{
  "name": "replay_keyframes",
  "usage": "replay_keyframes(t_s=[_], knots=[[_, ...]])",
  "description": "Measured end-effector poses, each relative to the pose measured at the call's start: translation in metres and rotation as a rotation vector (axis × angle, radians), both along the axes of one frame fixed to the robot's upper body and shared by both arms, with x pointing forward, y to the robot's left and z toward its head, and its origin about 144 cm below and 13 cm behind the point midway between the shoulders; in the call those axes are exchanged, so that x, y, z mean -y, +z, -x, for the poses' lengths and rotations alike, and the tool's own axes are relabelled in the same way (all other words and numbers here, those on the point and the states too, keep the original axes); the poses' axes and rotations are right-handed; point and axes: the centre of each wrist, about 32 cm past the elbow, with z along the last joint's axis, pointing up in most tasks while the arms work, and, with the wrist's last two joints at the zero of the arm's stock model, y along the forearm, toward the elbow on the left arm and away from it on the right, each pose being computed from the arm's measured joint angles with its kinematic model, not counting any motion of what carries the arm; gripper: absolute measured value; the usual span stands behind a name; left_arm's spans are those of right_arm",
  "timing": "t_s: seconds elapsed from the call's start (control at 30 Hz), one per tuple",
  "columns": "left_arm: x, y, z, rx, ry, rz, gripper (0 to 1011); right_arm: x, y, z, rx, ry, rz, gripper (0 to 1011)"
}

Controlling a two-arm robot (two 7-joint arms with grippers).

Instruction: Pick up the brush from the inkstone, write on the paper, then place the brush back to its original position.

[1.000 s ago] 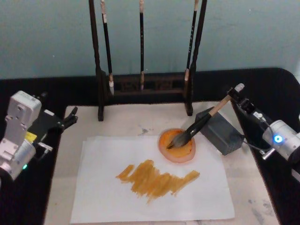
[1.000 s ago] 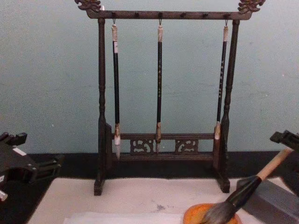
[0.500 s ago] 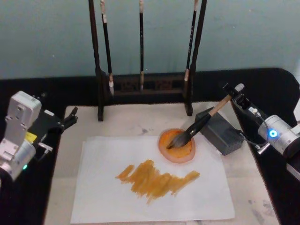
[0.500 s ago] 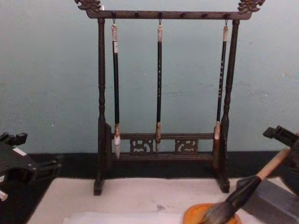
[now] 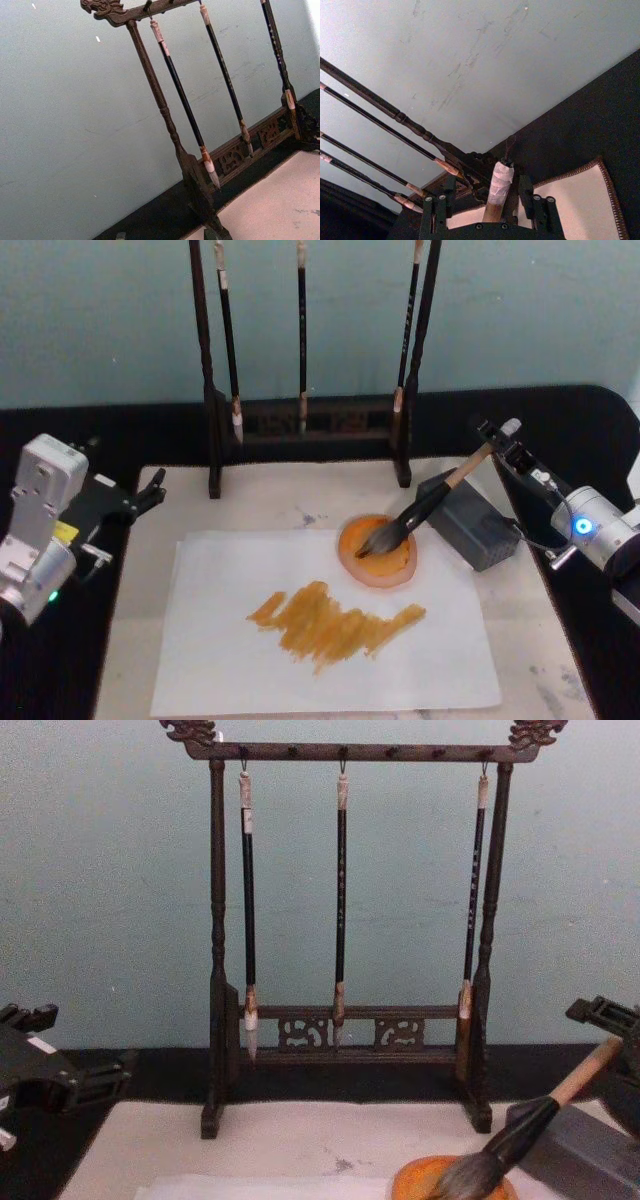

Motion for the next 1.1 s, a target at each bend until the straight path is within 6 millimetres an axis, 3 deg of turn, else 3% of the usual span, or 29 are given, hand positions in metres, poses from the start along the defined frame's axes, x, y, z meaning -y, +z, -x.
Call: replay_keyframes(t_s=[0.7,1.1], knots=[[0.0000,0.0000,0.0000,0.000,0.000,0.000,1010,0.0002,0.0000,0.0003,-0.002,-0.001,0.001,179],[0.0000,0.0000,0.0000,0.000,0.000,0.000,1010,0.0000,0.0001,0.0003,-0.002,-0.001,0.001,169]])
